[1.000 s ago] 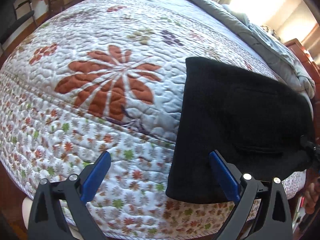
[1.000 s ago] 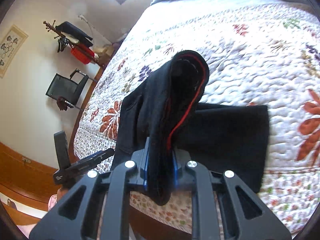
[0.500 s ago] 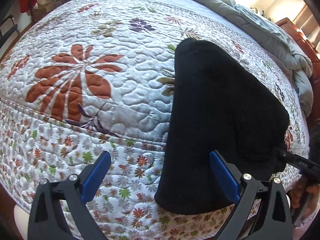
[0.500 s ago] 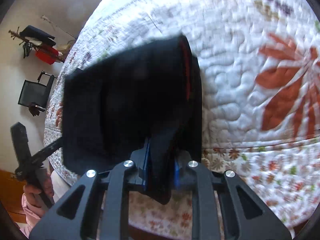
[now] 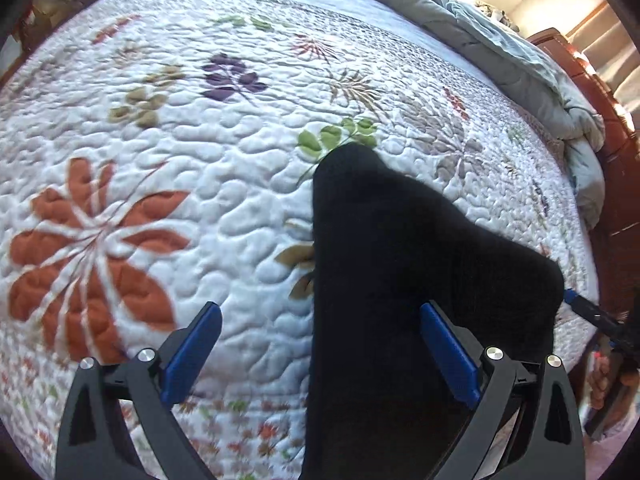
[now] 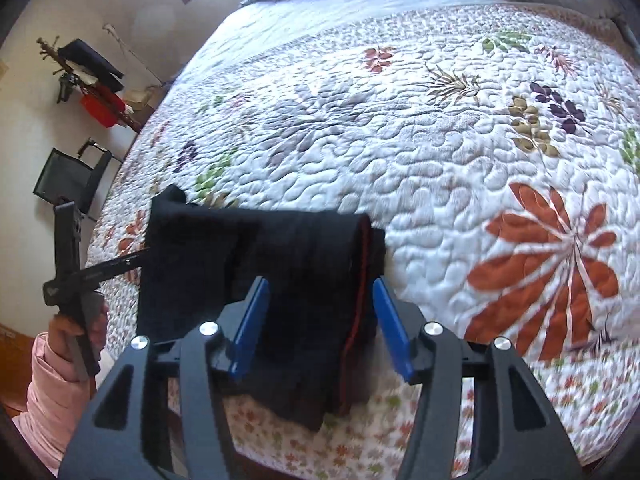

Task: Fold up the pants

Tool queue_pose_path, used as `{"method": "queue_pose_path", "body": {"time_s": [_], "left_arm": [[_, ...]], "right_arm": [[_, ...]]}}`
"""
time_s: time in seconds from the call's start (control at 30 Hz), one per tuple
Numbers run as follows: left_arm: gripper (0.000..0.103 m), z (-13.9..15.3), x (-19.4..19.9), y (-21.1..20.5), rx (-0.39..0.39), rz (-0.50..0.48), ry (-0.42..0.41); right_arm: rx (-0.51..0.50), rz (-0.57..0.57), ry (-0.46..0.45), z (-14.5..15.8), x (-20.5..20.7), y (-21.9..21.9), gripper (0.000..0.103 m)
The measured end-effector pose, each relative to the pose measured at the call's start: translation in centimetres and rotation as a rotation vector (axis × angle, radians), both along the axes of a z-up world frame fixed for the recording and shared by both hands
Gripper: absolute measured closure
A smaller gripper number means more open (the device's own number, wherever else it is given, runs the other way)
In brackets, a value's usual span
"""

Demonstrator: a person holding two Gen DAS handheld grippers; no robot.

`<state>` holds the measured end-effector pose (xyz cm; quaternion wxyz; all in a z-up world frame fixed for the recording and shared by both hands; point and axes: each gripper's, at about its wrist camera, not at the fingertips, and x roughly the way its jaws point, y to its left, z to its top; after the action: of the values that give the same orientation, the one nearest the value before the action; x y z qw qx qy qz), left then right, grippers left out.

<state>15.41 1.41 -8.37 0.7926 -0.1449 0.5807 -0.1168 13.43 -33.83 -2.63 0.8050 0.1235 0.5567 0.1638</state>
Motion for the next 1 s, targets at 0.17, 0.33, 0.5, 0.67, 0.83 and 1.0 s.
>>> {"method": "queue_pose_path", "body": {"time_s": [0.17,0.33,0.5,0.67,0.83,1.0], "left_arm": [[0.004,-1.6,3.0,0.6,-0.169,0.011,0.066],[0.045,-1.8,3.7,-0.5,-0.226,0.000,0.082],[0.051,-1.6,3.5,-3.3,-0.022,-0.046,0.035],[0.050,-3.0,3.7,-2.8,-0.042,-0.027,0.051],[0.031,-1.1,2.1,-1.8,-0.023,-0.004,0.023],[0.027,-0.2,-2.4,-1.2,-0.048,-0.049,0.018]], "right_arm": [[0.147,-0.013,0.073,-2.6,3.6,-0.4,0.075],[0.181,-0.016,0.045,-2.2,4.7,0.1,0.084],[0.079,-0.042,0.075,-3.9,5.4,0.5,0.086],[0.104,-0.085,0.094,-5.6,5.8,0.1,0.086],[0.152,-0.071,0.063,-3.5,4.1,-0.4,0.068],[0.167,-0.041,0.045,-1.9,-0.9,-1.3,0.064]]}}
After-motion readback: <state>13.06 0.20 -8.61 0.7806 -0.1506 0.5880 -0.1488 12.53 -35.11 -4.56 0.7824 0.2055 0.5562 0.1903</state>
